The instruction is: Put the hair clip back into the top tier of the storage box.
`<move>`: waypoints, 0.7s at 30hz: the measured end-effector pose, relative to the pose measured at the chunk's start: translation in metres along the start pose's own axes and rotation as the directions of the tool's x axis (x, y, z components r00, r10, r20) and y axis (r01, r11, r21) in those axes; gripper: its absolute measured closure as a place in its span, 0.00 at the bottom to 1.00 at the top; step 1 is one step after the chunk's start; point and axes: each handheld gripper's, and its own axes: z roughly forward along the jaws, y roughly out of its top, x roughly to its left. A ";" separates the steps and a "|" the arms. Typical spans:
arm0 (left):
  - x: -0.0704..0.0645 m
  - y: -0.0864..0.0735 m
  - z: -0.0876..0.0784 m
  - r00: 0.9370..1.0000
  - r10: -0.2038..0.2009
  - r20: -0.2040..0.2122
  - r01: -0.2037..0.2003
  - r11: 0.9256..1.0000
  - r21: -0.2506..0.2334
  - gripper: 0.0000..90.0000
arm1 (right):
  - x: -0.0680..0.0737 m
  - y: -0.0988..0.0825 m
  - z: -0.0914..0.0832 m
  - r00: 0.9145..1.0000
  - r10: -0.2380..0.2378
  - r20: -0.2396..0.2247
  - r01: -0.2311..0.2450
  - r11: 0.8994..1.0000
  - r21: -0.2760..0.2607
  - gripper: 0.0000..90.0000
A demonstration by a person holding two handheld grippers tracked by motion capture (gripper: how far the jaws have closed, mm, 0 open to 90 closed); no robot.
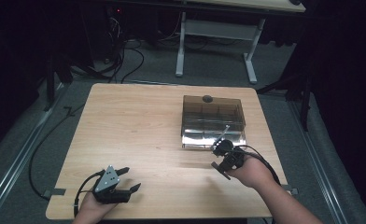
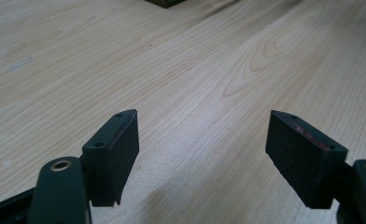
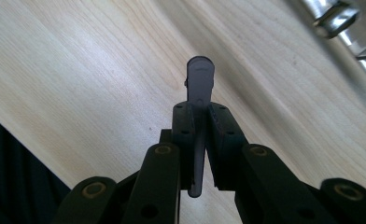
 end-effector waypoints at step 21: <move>0.001 0.000 -0.001 1.000 -0.009 0.015 0.009 1.000 -0.005 0.29 | -0.012 0.023 -0.038 1.000 0.023 0.002 -0.023 1.000 -0.020 0.92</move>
